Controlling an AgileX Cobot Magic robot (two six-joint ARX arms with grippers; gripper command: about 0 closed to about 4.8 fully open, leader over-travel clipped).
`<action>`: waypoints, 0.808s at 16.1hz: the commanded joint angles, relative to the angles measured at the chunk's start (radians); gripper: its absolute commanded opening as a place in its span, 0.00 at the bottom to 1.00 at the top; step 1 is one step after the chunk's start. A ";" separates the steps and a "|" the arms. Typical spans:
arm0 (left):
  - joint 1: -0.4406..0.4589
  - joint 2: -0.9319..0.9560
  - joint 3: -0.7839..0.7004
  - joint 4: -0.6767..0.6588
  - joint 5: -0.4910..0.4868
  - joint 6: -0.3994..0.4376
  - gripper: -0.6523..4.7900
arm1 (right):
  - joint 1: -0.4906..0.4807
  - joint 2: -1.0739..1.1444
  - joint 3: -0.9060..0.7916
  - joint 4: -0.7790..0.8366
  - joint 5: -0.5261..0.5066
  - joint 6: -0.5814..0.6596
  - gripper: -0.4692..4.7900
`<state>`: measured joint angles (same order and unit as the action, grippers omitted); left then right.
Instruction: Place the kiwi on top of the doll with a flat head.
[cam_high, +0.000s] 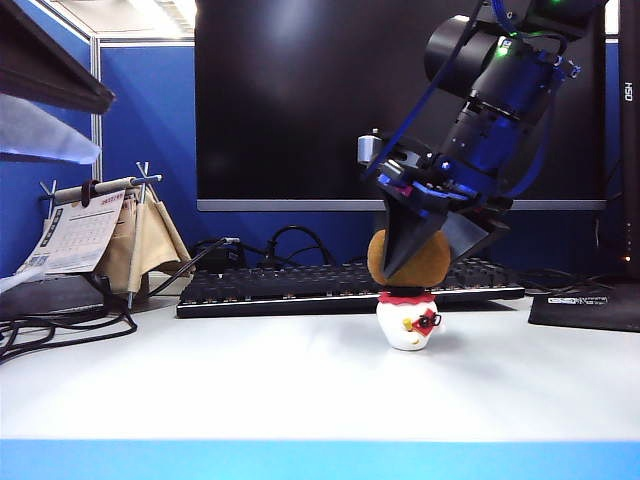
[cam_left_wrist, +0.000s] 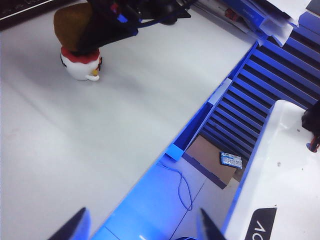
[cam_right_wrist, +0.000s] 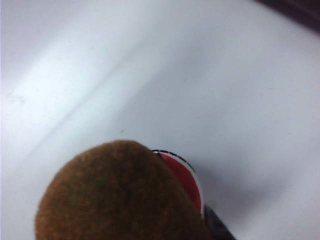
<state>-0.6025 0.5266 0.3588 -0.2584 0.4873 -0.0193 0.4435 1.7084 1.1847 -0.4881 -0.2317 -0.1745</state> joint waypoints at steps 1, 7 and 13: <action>0.001 0.000 0.006 0.016 0.005 0.006 0.63 | 0.001 0.000 0.011 -0.005 -0.026 0.003 0.70; 0.001 0.000 0.006 0.029 0.003 0.008 0.63 | 0.001 -0.002 0.072 -0.022 -0.003 0.017 0.79; 0.001 0.000 0.006 0.040 0.014 0.011 0.63 | 0.001 -0.199 0.072 0.052 -0.039 0.022 0.79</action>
<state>-0.6025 0.5266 0.3588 -0.2413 0.4934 -0.0151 0.4438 1.5520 1.2522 -0.4591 -0.2634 -0.1566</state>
